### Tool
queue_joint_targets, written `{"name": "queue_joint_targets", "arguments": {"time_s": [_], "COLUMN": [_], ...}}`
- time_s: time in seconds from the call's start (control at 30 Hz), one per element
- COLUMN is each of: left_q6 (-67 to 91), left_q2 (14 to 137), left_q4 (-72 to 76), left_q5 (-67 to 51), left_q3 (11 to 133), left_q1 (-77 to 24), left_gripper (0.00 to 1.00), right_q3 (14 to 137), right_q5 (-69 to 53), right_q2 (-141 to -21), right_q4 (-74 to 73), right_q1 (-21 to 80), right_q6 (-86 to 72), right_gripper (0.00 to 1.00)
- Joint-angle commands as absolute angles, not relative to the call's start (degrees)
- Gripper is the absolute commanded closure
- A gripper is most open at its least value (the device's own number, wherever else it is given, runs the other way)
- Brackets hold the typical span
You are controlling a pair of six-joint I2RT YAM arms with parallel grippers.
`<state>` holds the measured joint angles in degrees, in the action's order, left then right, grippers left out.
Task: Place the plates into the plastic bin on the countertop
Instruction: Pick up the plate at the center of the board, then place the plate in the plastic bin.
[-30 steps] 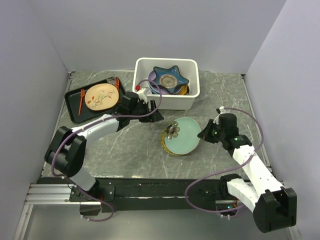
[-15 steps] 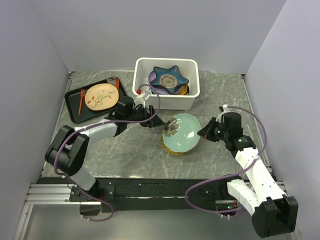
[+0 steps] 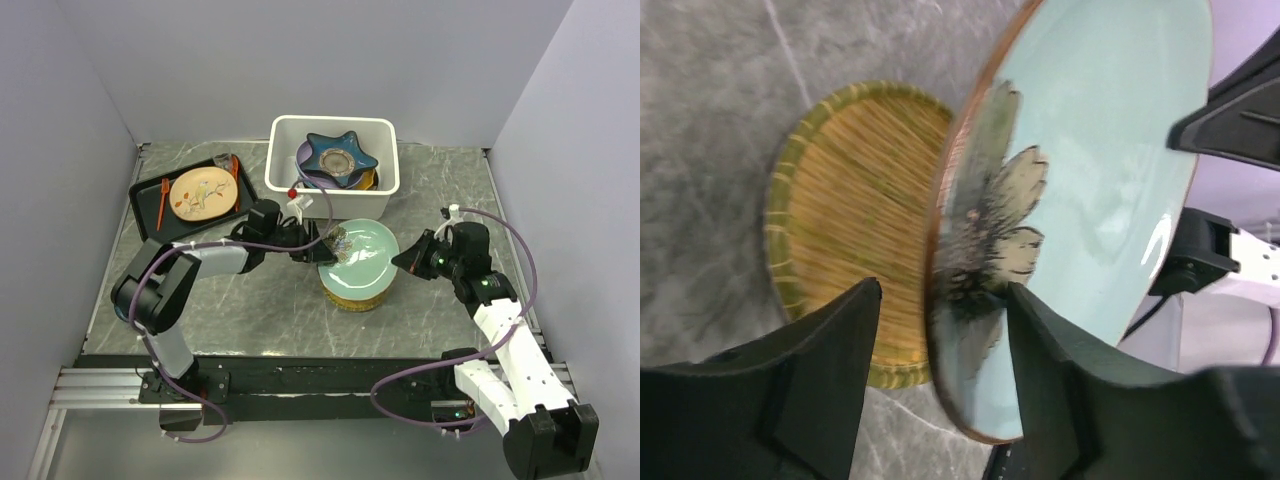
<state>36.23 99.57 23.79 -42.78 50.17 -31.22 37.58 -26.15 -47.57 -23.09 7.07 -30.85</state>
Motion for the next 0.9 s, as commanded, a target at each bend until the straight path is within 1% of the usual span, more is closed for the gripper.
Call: {"name": "queue_joint_targets", "arguments": {"time_s": [0.0,0.03,0.1,0.13,0.17,0.2,0.23,0.27,0.3,0.37,0.4,0.47,0.5,0.57,0.6,0.67,0.77,0.87], "left_q6": [38.14,38.58,39.37,39.46,39.64,39.64,39.64,39.55,39.38,39.46,39.55,39.81,39.90,40.25,40.25,40.43,40.96,41.22], "left_q2": [100.63,101.07,101.60,101.69,101.86,101.78,101.78,101.52,101.08,100.55,100.20,99.76,99.32,98.88,98.44,98.00,97.38,97.12], "left_q4": [29.79,30.49,31.64,31.64,31.38,31.29,31.20,30.94,30.76,30.76,30.85,31.02,31.11,31.29,31.20,31.29,31.29,31.11], "left_q5": [-46.58,-46.93,-48.25,-48.51,-48.60,-48.69,-48.60,-48.43,-48.17,-47.81,-47.73,-47.46,-47.37,-47.29,-47.11,-46.85,-46.67,-46.85], "left_q3": [52.47,52.56,52.82,53.08,53.43,53.52,53.61,53.61,53.61,53.53,53.53,53.35,53.35,53.44,53.52,53.53,53.53,53.79], "left_q1": [-31.99,-31.99,-31.91,-31.99,-31.99,-31.99,-31.99,-31.99,-31.99,-31.99,-31.99,-31.99,-31.99,-31.91,-31.82,-31.64,-31.12,-30.76], "left_gripper": [0.45,0.55,0.70,0.88,0.97,0.99,0.99,0.99,0.99,0.99,0.99,0.99,0.99,0.99,0.99,0.99,0.99,0.99], "right_q3": [42.10,42.10,41.75,41.75,41.57,41.40,41.31,41.22,40.87,40.43,40.17,40.17,40.25,40.17,40.08,39.99,39.73,39.55], "right_q5": [-31.29,-31.29,-31.73,-31.90,-31.90,-31.90,-31.90,-31.82,-31.82,-31.12,-30.68,-30.59,-30.41,-30.24,-30.23,-30.23,-29.45,-28.57], "right_q2": [-45.44,-45.61,-46.14,-46.40,-46.58,-46.93,-47.02,-47.11,-47.11,-46.93,-46.93,-47.20,-47.55,-47.99,-48.16,-48.34,-48.08,-47.90], "right_q4": [-14.68,-14.50,-14.41,-14.41,-14.41,-14.50,-14.59,-14.59,-14.33,-14.15,-13.98,-14.15,-14.41,-14.50,-14.41,-14.33,-14.33,-14.68], "right_q1": [6.50,6.50,6.50,6.50,6.50,6.50,6.50,6.50,6.50,6.42,6.33,6.33,6.33,6.24,6.24,6.15,6.06,5.98], "right_q6": [-33.75,-33.75,-33.49,-33.40,-33.31,-33.31,-33.05,-32.96,-32.87,-32.87,-32.87,-32.52,-32.26,-31.99,-31.91,-31.82,-31.64,-31.20], "right_gripper": [1.00,1.00,1.00,1.00,1.00,0.99,0.94,0.84,0.67,0.54,0.44,0.33,0.24,0.18,0.12,0.06,0.00,0.00]}}
